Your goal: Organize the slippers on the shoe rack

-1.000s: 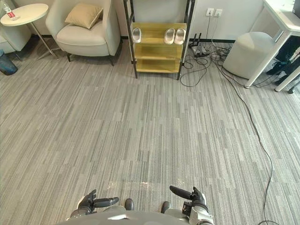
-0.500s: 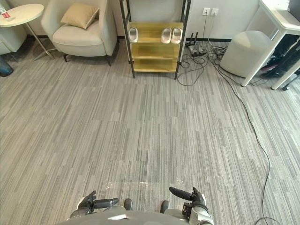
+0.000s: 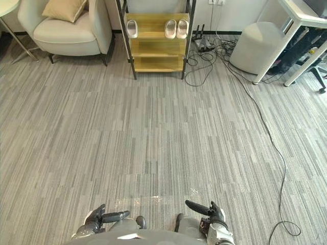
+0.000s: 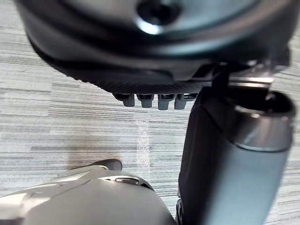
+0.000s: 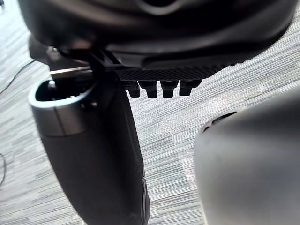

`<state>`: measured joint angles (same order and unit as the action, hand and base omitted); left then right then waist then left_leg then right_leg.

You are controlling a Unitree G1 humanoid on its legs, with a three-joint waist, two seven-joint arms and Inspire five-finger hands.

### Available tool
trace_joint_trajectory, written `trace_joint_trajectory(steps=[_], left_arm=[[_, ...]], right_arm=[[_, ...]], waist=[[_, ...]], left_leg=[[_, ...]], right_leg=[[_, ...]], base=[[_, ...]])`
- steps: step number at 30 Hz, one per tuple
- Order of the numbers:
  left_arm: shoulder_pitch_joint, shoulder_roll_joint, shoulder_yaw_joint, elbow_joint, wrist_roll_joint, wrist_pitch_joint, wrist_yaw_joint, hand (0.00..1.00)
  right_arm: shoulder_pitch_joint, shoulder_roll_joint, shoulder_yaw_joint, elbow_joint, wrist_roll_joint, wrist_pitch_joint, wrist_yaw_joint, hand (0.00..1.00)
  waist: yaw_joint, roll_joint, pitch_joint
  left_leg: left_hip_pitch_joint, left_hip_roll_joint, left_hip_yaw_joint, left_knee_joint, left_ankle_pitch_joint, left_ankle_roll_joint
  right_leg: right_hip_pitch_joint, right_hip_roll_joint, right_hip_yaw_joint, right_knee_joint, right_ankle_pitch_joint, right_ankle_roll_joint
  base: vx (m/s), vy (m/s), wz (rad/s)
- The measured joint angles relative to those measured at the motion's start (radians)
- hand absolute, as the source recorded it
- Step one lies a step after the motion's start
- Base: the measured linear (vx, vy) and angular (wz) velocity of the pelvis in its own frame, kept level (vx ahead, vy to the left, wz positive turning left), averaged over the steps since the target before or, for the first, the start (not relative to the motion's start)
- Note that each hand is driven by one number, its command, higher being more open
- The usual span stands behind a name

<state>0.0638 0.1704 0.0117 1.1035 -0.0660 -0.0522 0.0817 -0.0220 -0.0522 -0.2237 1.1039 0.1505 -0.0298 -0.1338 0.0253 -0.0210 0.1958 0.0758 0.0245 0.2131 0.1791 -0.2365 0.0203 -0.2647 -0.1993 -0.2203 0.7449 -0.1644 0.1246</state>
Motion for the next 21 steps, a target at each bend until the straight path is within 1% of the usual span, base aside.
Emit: trace_joint_trajectory(steps=[1,2,3,4,5,6,7,8,9,10,11,12,13,14,15,16,17,18,19,21], left_arm=[[-0.001,-0.001,0.001,0.001,0.000,0.002,0.003,1.00],[0.000,-0.002,0.003,0.002,0.000,0.005,0.007,1.00],[-0.001,-0.002,0.005,0.002,0.000,0.006,0.007,1.00],[-0.006,-0.004,0.005,0.002,0.000,0.008,0.006,1.00],[-0.013,-0.009,0.007,0.002,0.000,0.010,0.007,1.00],[-0.019,-0.015,0.008,0.002,0.001,0.010,0.006,1.00],[-0.021,-0.015,0.008,0.002,0.001,0.010,0.006,1.00],[-0.018,-0.015,0.012,0.002,0.002,0.010,0.003,1.00],[-0.014,-0.020,0.016,0.004,0.004,0.010,0.004,1.00],[-0.019,-0.038,0.036,0.006,0.012,0.005,0.007,1.00],[-0.021,-0.042,0.039,0.005,0.012,0.003,0.006,1.00],[-0.030,-0.051,0.054,0.005,0.011,0.001,0.001,1.00],[-0.029,-0.067,0.103,-0.002,0.011,-0.001,-0.003,1.00],[-0.029,-0.068,0.104,-0.002,0.011,-0.001,-0.003,1.00],[-0.029,-0.078,0.145,-0.028,0.010,-0.004,-0.002,1.00],[-0.029,-0.078,0.157,-0.041,0.010,-0.004,-0.002,1.00],[-0.029,-0.079,0.170,-0.067,0.009,-0.005,-0.002,1.00],[-0.032,-0.078,0.170,-0.086,0.008,-0.009,-0.002,1.00],[-0.039,-0.078,0.170,-0.108,0.006,-0.016,-0.001,1.00],[-0.050,-0.077,0.170,-0.110,-0.004,-0.022,-0.001,1.00]], right_arm=[[-0.004,0.000,0.000,0.000,0.008,0.000,0.001,1.00],[-0.005,0.001,0.000,-0.001,0.008,-0.004,0.002,1.00],[-0.006,0.001,0.000,-0.001,0.008,-0.005,0.002,1.00],[-0.012,0.001,-0.001,-0.002,0.008,-0.009,0.002,1.00],[-0.030,0.000,-0.002,-0.002,0.008,-0.011,0.002,1.00],[-0.043,-0.002,-0.009,-0.003,0.008,-0.013,0.002,1.00],[-0.043,-0.002,-0.011,-0.004,0.008,-0.015,0.002,1.00],[-0.040,-0.002,-0.022,-0.006,0.009,-0.014,0.002,1.00],[-0.037,-0.003,-0.031,-0.006,0.009,-0.015,0.001,1.00],[-0.044,-0.016,-0.033,-0.006,0.007,-0.015,0.000,1.00],[-0.044,-0.016,-0.033,-0.008,0.007,-0.015,0.000,1.00],[-0.046,-0.014,-0.032,-0.013,0.007,-0.021,0.001,1.00],[-0.043,-0.009,-0.020,-0.024,0.007,-0.015,0.003,1.00],[-0.043,-0.009,-0.020,-0.024,0.007,-0.015,0.003,1.00],[-0.032,0.001,-0.020,-0.035,0.007,-0.015,-0.001,1.00],[-0.028,0.006,-0.020,-0.041,0.007,-0.015,-0.004,1.00],[-0.026,0.017,-0.020,-0.053,0.007,-0.015,-0.006,1.00],[-0.025,0.026,-0.020,-0.064,0.007,-0.014,-0.008,1.00],[-0.026,0.034,-0.019,-0.072,0.008,-0.015,-0.009,1.00],[-0.044,0.038,-0.020,-0.066,0.009,-0.012,-0.012,1.00]], waist=[[-0.005,-0.001,0.003],[-0.007,0.000,0.003],[-0.009,0.001,0.004],[-0.015,0.005,0.006],[-0.027,0.016,0.014],[-0.040,0.029,0.021],[-0.040,0.029,0.022],[-0.040,0.025,0.023],[-0.044,0.022,0.019],[-0.038,0.056,0.018],[-0.037,0.058,0.018],[-0.029,0.068,0.020],[-0.025,0.093,0.032],[-0.025,0.094,0.033],[-0.017,0.096,0.052],[-0.011,0.093,0.056],[0.004,0.077,0.066],[0.018,0.070,0.071],[0.029,0.059,0.076],[0.043,0.060,0.081]], left_leg=[[0.031,0.002,-0.013,-0.005,-0.019,0.006],[0.054,0.007,-0.026,-0.016,-0.029,0.004],[0.064,0.010,-0.033,-0.023,-0.031,0.002],[0.081,0.020,-0.047,-0.042,-0.032,-0.001],[0.097,0.039,-0.067,-0.066,-0.030,-0.012],[0.119,0.058,-0.090,-0.097,-0.028,-0.029],[0.130,0.061,-0.097,-0.106,-0.028,-0.034],[0.161,0.065,-0.120,-0.115,-0.046,-0.070],[0.180,0.074,-0.138,-0.108,-0.056,-0.086],[0.167,0.111,-0.145,-0.051,-0.059,-0.096],[0.157,0.114,-0.145,-0.030,-0.057,-0.099],[0.096,0.129,-0.142,0.105,-0.041,-0.125],[-0.054,0.186,-0.149,0.508,0.064,-0.111],[-0.058,0.187,-0.149,0.517,0.068,-0.111],[-0.157,0.238,-0.132,0.799,0.062,-0.115],[-0.189,0.252,-0.120,0.859,0.057,-0.111],[-0.247,0.265,-0.094,0.925,0.039,-0.103],[-0.297,0.265,-0.080,0.934,0.023,-0.096],[-0.385,0.258,-0.067,0.890,0.003,-0.090],[-0.448,0.227,-0.056,0.740,-0.023,-0.095]], right_leg=[[-0.007,0.002,-0.015,0.012,-0.038,-0.009],[-0.018,0.008,-0.042,-0.003,-0.057,-0.024],[-0.025,0.012,-0.056,-0.021,-0.062,-0.034],[-0.049,0.029,-0.077,-0.074,-0.066,-0.044],[-0.076,0.058,-0.088,-0.161,-0.061,-0.050],[-0.102,0.097,-0.085,-0.285,-0.018,-0.059],[-0.107,0.104,-0.081,-0.331,0.005,-0.060],[-0.112,0.111,-0.066,-0.374,0.094,-0.104],[-0.098,0.109,-0.064,-0.358,0.157,-0.148],[-0.087,0.126,-0.089,-0.332,0.115,-0.167],[-0.084,0.128,-0.093,-0.332,0.107,-0.167],[-0.054,0.143,-0.106,-0.358,0.088,-0.177],[0.087,0.198,-0.110,-0.484,0.078,-0.182],[0.091,0.200,-0.110,-0.487,0.078,-0.182],[0.211,0.227,-0.103,-0.551,0.069,-0.195],[0.244,0.234,-0.098,-0.567,0.066,-0.199],[0.299,0.236,-0.082,-0.596,0.059,-0.201],[0.333,0.234,-0.071,-0.618,0.052,-0.199],[0.374,0.233,-0.055,-0.654,0.041,-0.187],[0.411,0.226,-0.039,-0.682,0.036,-0.180]], base=[[0.26,0.046,0.30],[0.24,0.002,0.30],[0.22,-0.022,0.35],[0.27,-0.059,0.45],[0.47,-0.132,0.67],[0.41,-0.118,0.62],[0.58,-0.224,0.73],[0.44,-0.201,0.68],[0.70,-0.296,0.71],[0.50,-0.214,0.43],[0.62,-0.263,0.28],[0.72,-0.322,0.11],[0.71,-0.298,0.07],[0.68,-0.257,-0.11],[0.42,-0.129,-0.12],[0.48,-0.126,-0.24],[0.35,-0.075,-0.26],[0.41,-0.064,-0.34],[0.47,0.014,-0.32],[0.43,0.080,-0.32]])
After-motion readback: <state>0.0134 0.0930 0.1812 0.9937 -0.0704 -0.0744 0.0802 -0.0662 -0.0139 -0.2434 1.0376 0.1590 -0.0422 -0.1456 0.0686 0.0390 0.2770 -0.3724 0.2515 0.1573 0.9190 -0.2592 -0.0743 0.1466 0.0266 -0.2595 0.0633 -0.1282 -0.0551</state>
